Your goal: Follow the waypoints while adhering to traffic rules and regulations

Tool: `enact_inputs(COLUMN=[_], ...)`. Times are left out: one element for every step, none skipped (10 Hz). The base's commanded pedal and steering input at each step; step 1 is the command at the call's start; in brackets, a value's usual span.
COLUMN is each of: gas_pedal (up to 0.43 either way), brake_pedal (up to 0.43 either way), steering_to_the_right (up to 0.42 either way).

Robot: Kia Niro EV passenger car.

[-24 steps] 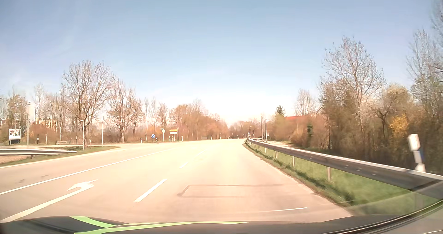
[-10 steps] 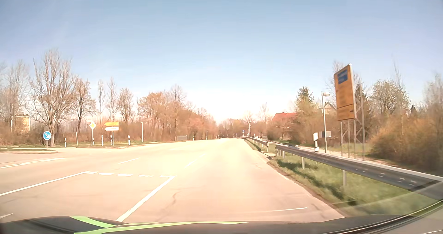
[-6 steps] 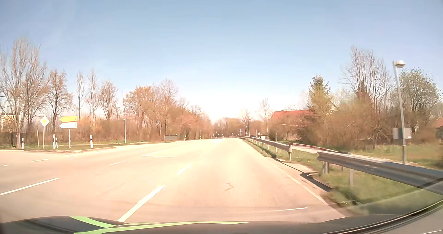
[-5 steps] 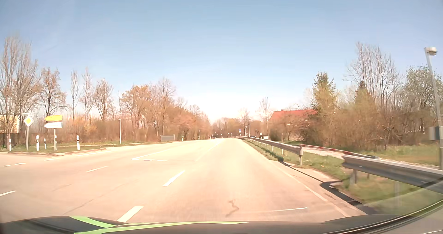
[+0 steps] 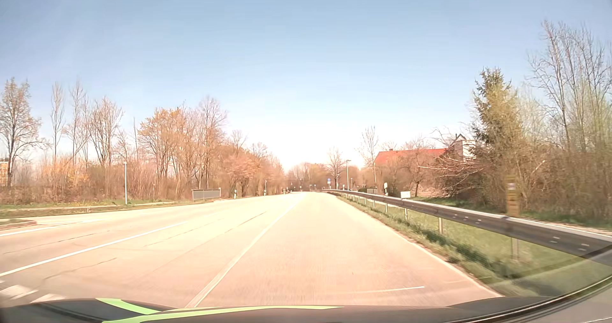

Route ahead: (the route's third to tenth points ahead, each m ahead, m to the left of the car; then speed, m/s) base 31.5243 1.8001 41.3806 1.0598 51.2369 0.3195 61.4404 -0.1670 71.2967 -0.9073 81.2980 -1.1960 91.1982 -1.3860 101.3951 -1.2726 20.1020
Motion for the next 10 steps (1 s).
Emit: enact_inputs(gas_pedal=[0.0,0.0,0.0,0.0,0.0,0.0,0.0,0.0,0.0,0.0], brake_pedal=[0.0,0.0,0.0,0.0,0.0,0.0,0.0,0.0,0.0,0.0], steering_to_the_right=[0.007,0.007,0.007,0.007,0.006,0.006,0.006,0.006,0.006,0.006])
